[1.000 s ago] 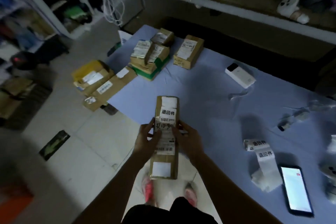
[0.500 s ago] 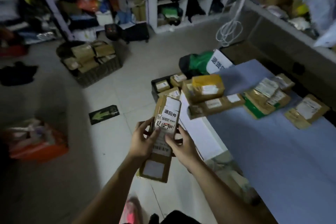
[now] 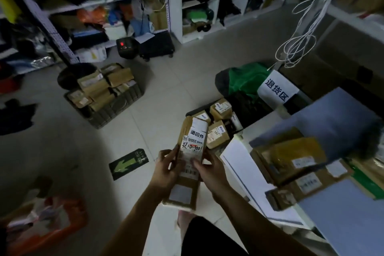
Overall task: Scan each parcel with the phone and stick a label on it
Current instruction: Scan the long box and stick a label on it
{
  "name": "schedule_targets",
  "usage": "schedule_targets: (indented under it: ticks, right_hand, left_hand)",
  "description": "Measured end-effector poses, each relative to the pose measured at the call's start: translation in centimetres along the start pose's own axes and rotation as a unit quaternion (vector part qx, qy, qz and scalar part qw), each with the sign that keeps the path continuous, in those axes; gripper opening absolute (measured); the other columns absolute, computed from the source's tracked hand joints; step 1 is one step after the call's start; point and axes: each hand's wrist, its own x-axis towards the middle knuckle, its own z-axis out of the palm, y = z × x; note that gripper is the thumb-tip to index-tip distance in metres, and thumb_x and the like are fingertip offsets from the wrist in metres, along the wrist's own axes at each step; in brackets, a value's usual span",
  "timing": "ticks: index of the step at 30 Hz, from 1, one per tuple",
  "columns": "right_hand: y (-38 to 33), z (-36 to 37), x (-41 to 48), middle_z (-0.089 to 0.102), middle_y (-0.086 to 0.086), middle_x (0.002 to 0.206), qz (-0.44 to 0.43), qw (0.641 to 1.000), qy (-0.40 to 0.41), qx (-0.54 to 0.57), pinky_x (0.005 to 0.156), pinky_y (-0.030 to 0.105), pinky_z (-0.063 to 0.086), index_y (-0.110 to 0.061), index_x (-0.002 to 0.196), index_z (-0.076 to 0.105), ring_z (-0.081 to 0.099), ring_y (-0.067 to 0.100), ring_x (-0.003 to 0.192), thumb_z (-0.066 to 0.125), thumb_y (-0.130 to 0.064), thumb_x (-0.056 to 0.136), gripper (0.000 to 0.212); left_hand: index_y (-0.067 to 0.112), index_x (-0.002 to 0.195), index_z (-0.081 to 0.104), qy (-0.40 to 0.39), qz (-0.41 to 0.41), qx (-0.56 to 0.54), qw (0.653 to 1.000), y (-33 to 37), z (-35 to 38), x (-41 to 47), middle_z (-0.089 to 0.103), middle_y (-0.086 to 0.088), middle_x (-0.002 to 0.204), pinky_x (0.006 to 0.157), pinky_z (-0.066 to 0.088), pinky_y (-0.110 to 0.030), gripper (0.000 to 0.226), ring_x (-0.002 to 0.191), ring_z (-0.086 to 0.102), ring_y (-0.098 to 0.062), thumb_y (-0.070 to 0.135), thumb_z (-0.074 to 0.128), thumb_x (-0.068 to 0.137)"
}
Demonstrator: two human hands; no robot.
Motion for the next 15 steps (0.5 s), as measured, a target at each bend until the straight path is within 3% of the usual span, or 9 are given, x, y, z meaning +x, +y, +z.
schedule_targets:
  ticks: [3, 6, 10, 13, 15]
  right_hand:
    - [-2.0, 0.5, 5.9, 0.073, -0.009, 0.115, -0.002, 1.0, 0.016, 0.025, 0.079, 0.041, 0.064, -0.027, 0.128, 0.062, 0.073, 0.01, 0.101, 0.078, -0.032, 0.088, 0.043]
    - [-4.6, -0.4, 11.3, 0.073, -0.011, 0.111, 0.019, 0.997, 0.072, 0.031, 0.079, 0.035, 0.063, -0.03, 0.123, 0.063, 0.073, 0.006, 0.094, 0.078, -0.035, 0.087, 0.039]
    - [-7.3, -3.3, 17.6, 0.074, -0.016, 0.1, 0.055, 0.986, 0.142, 0.07, 0.073, 0.024, 0.061, -0.035, 0.109, 0.066, 0.072, 0.001, 0.087, 0.078, -0.022, 0.086, 0.03]
    - [-8.4, -5.4, 21.7, 0.073, -0.018, 0.099, 0.074, 0.976, 0.191, 0.078, 0.075, 0.028, 0.061, -0.035, 0.113, 0.066, 0.072, 0.005, 0.09, 0.081, -0.026, 0.084, 0.034]
    - [-8.2, -7.1, 25.2, 0.073, -0.014, 0.1, 0.093, 0.966, 0.221, 0.094, 0.078, 0.037, 0.063, -0.033, 0.116, 0.067, 0.073, 0.012, 0.092, 0.083, -0.024, 0.081, 0.039]
  left_hand:
    - [0.039, 0.149, 0.041, -0.039, -0.026, 0.057, 0.997, 0.7, -0.5, 7.6, 0.037, 0.003, 0.128, 0.094, 0.057, -0.045, 0.052, 0.122, 0.045, -0.023, 0.038, 0.058, 0.099]
    - [0.037, 0.148, 0.042, -0.115, -0.023, 0.057, 0.992, 2.6, -0.1, 15.1, 0.039, 0.001, 0.13, 0.097, 0.054, -0.048, 0.055, 0.125, 0.045, -0.028, 0.028, 0.063, 0.098]
    - [0.046, 0.129, 0.05, -0.187, -0.022, 0.035, 0.981, 6.0, 2.3, 23.2, 0.051, 0.006, 0.126, 0.079, 0.057, -0.022, 0.059, 0.115, 0.057, -0.015, 0.014, 0.076, 0.087]
    - [0.036, 0.124, 0.058, -0.247, -0.051, 0.012, 0.968, 7.7, 4.6, 28.7, 0.07, 0.009, 0.115, 0.076, 0.058, -0.024, 0.054, 0.106, 0.068, -0.01, 0.011, 0.081, 0.082]
    - [0.024, 0.131, 0.059, -0.297, -0.067, 0.015, 0.952, 8.3, 6.8, 33.3, 0.071, 0.001, 0.119, 0.086, 0.06, -0.037, 0.056, 0.112, 0.068, -0.02, 0.006, 0.081, 0.081]
